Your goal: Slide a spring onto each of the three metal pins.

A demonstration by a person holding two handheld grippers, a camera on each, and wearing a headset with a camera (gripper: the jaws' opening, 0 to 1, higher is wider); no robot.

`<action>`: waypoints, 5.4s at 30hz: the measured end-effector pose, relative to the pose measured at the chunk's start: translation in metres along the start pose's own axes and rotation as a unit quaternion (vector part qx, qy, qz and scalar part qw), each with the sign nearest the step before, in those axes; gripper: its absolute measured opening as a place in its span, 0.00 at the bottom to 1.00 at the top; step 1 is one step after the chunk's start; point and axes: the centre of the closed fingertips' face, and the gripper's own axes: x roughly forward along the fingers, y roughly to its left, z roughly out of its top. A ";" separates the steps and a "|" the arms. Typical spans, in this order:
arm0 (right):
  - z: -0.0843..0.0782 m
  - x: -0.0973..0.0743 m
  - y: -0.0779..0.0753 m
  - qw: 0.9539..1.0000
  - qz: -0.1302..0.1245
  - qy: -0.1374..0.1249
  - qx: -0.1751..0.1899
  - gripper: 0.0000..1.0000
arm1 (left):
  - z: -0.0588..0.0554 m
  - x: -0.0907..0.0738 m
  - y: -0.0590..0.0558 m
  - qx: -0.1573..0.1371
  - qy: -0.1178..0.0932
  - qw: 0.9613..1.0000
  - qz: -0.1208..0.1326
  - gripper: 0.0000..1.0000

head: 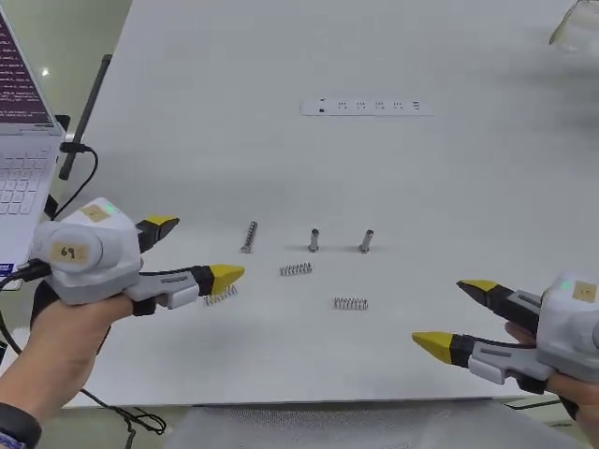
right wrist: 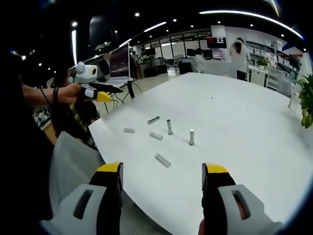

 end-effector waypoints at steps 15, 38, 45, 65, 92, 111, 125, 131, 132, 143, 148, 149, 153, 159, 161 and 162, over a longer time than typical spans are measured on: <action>-0.003 0.000 -0.001 1.000 0.001 0.002 0.003 0.64 | 0.003 0.026 0.012 -0.012 0.003 1.000 0.000 0.70; -0.012 -0.005 -0.004 1.000 -0.007 0.008 0.014 0.63 | 0.001 0.067 0.027 -0.029 0.013 0.999 -0.003 0.63; -0.015 -0.006 -0.006 1.000 -0.008 0.010 0.015 0.63 | -0.005 0.077 0.034 -0.038 0.021 0.999 0.003 0.60; -0.021 -0.011 -0.013 1.000 -0.016 0.012 0.024 0.62 | -0.029 0.115 0.042 -0.072 0.044 0.996 0.016 0.52; -0.023 -0.011 -0.016 0.999 -0.016 0.019 0.023 0.62 | -0.053 0.145 0.054 -0.094 0.080 0.991 0.046 0.31; -0.027 -0.012 -0.018 0.999 -0.020 0.025 0.027 0.61 | -0.066 0.157 0.060 -0.090 0.104 0.989 0.056 0.15; -0.030 -0.014 -0.017 0.999 -0.021 0.027 0.031 0.61 | -0.073 0.162 0.063 -0.083 0.121 0.987 0.072 0.05; -0.030 -0.012 -0.017 0.999 -0.020 0.028 0.030 0.61 | -0.072 0.162 0.064 -0.072 0.128 0.986 0.080 0.02; -0.030 -0.012 -0.017 0.999 -0.020 0.029 0.030 0.61 | -0.072 0.162 0.064 -0.072 0.129 0.986 0.082 0.02; -0.028 -0.011 -0.020 0.999 -0.019 0.028 0.029 0.60 | -0.072 0.166 0.068 -0.070 0.147 0.982 0.097 0.00; -0.030 -0.011 -0.020 0.999 -0.019 0.029 0.029 0.60 | -0.072 0.167 0.067 -0.068 0.157 0.980 0.098 0.00; -0.030 -0.011 -0.020 0.999 -0.019 0.029 0.029 0.60 | -0.072 0.167 0.067 -0.069 0.158 0.980 0.098 0.00; -0.030 -0.012 -0.020 0.999 -0.020 0.028 0.029 0.60 | -0.073 0.166 0.067 -0.080 0.163 0.979 0.098 0.00; -0.030 -0.012 -0.021 0.999 -0.020 0.027 0.030 0.60 | -0.074 0.164 0.065 -0.086 0.163 0.978 0.098 0.00; -0.030 -0.011 -0.021 0.999 -0.019 0.028 0.029 0.60 | -0.073 0.164 0.065 -0.087 0.162 0.978 0.099 0.00; -0.030 -0.011 -0.021 0.999 -0.019 0.028 0.029 0.60 | -0.073 0.163 0.065 -0.088 0.161 0.978 0.099 0.00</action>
